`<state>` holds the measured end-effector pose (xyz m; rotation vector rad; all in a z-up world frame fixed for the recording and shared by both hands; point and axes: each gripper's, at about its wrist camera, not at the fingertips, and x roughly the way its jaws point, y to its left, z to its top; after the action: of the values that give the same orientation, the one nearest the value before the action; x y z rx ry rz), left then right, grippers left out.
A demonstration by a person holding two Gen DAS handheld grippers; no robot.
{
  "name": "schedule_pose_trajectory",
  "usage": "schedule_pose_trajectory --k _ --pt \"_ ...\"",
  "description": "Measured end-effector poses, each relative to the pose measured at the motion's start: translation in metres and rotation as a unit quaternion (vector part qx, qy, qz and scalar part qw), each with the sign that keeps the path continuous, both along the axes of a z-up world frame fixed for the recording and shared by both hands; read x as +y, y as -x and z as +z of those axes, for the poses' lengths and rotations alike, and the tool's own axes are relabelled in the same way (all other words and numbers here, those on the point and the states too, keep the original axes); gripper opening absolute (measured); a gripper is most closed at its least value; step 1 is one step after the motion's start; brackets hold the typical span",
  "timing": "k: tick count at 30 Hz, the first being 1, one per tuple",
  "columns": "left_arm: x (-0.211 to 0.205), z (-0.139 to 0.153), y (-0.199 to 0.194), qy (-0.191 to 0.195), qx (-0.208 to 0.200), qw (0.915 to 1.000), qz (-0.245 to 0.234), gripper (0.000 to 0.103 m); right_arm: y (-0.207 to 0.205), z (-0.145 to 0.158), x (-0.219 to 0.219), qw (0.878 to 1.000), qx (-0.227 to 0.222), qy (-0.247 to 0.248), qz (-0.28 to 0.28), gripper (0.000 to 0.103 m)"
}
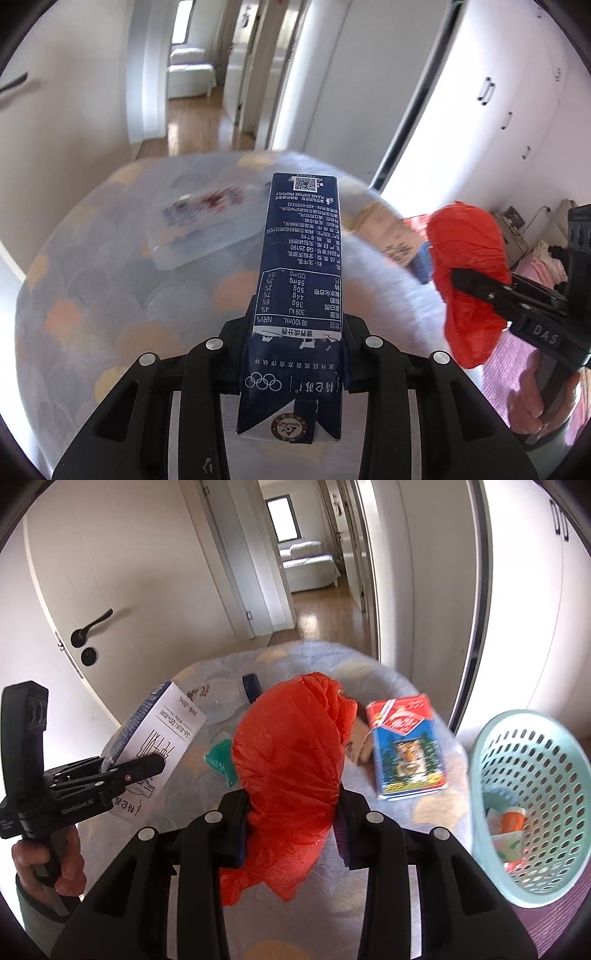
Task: Collect trash
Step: 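Carry both items over the teal basket and open both tools to drop them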
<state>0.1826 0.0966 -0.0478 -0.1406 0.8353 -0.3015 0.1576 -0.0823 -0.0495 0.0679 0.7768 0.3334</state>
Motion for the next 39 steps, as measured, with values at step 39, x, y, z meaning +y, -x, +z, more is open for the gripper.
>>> schedule_pose_trajectory --k 39 --pt "-0.301 -0.003 -0.04 0.068 -0.009 0.9826 -0.173 0.033 0.007 -0.028 -0.296 0.947 0.049 -0.04 -0.315 0.033"
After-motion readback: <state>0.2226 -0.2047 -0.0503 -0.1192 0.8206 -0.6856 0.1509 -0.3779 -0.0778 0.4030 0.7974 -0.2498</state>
